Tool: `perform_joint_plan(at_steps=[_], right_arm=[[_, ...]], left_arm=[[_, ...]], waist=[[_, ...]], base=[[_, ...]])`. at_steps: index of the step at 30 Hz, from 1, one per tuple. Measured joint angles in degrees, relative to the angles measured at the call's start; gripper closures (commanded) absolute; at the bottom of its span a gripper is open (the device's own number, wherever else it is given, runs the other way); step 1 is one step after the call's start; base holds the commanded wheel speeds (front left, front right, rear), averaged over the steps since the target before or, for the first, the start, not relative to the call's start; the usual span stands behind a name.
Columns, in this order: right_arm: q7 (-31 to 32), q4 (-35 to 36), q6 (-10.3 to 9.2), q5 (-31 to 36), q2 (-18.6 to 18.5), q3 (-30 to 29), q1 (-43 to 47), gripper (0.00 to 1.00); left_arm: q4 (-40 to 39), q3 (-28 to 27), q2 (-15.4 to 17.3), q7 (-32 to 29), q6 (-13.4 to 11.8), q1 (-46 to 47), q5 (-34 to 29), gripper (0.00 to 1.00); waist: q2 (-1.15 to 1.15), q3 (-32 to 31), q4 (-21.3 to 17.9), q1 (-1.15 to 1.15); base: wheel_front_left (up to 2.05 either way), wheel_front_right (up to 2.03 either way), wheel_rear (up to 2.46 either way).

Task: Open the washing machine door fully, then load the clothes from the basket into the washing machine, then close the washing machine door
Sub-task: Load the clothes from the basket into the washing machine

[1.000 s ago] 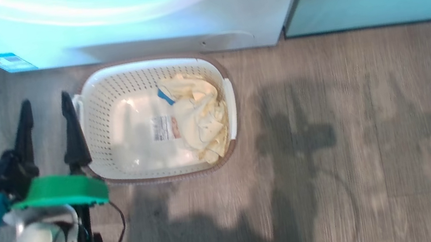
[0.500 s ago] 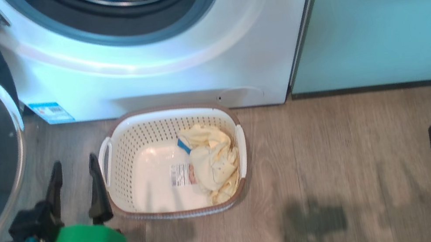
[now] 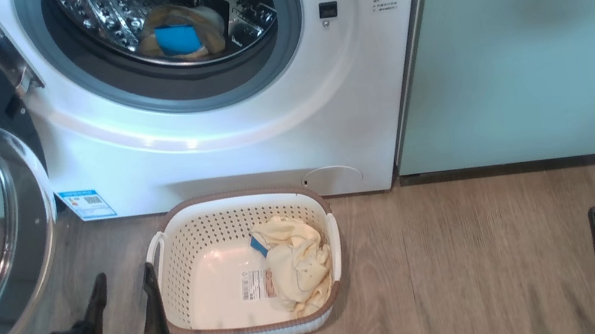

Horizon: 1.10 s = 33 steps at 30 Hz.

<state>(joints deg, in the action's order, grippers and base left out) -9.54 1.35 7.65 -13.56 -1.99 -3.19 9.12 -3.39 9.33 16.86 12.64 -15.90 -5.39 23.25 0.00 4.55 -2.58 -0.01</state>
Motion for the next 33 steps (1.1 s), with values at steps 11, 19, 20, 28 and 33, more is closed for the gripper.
perform_joint_plan(at_steps=[11,19,20,28,33], right_arm=[[0.6,0.6,0.00,0.0,0.0,0.0,0.0,0.00],[0.5,0.6,0.00,0.0,0.0,0.0,0.0,0.00],[0.5,0.6,0.00,-0.1,0.0,0.0,0.0,0.00],[0.5,0.7,0.00,-0.1,0.0,-0.1,-0.1,0.00],[0.5,1.0,0.00,-0.1,0.0,-0.1,-0.4,0.00]], left_arm=[[-1.1,0.3,0.5,-1.1,-0.5,-0.4,-0.1,0.00],[-1.2,0.4,0.8,-1.1,-0.5,-0.4,-0.1,0.00],[-1.2,0.5,0.9,-1.2,-0.5,-0.3,-0.1,0.00],[-0.5,0.7,2.0,-1.6,0.7,1.0,0.0,0.00],[0.9,1.1,2.4,-1.6,2.8,3.3,1.3,0.00]], waist=[[0.00,-0.3,0.2,0.01],[0.00,0.1,0.2,0.01],[0.00,0.2,0.2,0.01],[0.00,1.6,0.3,0.01],[0.00,3.5,0.3,0.01]], base=[[0.00,0.00,0.00],[0.00,0.00,0.00],[0.00,0.00,0.00],[0.00,0.00,0.00],[0.00,0.00,0.00]])
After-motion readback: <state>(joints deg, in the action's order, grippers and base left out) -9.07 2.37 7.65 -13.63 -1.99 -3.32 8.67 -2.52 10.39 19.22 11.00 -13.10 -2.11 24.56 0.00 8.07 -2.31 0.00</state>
